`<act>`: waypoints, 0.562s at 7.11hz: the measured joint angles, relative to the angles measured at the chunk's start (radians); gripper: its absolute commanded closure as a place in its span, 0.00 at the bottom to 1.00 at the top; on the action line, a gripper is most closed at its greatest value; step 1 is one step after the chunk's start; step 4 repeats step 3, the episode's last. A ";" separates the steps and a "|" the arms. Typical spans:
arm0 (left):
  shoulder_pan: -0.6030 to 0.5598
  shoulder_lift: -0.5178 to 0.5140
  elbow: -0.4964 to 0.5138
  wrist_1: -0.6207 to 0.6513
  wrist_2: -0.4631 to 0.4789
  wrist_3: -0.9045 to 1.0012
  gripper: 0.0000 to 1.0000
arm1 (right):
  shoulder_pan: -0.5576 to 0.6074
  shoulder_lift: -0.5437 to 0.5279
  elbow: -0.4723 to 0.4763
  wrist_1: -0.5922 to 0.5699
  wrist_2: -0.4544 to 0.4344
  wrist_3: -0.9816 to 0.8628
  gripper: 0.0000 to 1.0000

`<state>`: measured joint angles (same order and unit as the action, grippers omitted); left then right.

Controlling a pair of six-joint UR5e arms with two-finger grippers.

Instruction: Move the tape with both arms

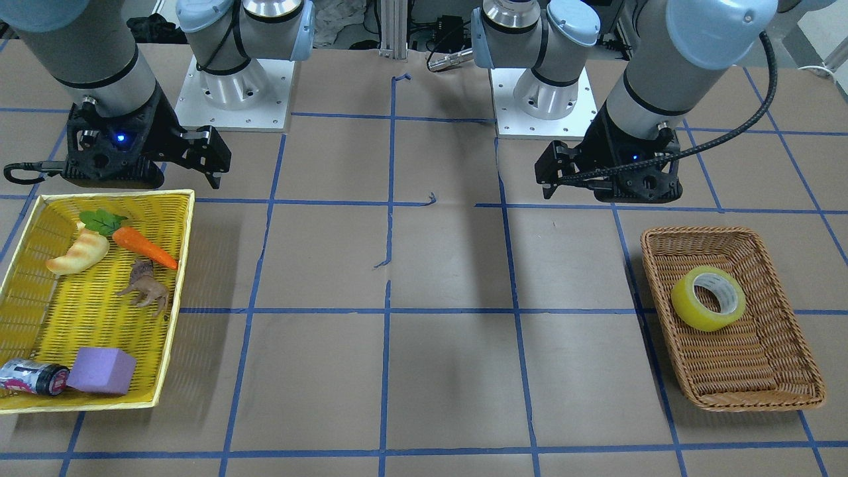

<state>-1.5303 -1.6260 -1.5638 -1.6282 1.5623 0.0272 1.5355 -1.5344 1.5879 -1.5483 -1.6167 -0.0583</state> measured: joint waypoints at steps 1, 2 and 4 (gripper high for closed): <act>-0.014 0.000 0.034 -0.031 0.001 -0.006 0.00 | 0.000 -0.001 0.000 0.002 0.003 0.000 0.00; -0.029 0.001 0.055 -0.044 0.003 -0.008 0.00 | 0.000 -0.002 0.000 0.006 0.005 0.000 0.00; -0.037 0.001 0.064 -0.049 0.004 -0.008 0.00 | 0.000 -0.002 0.000 0.011 0.006 0.000 0.00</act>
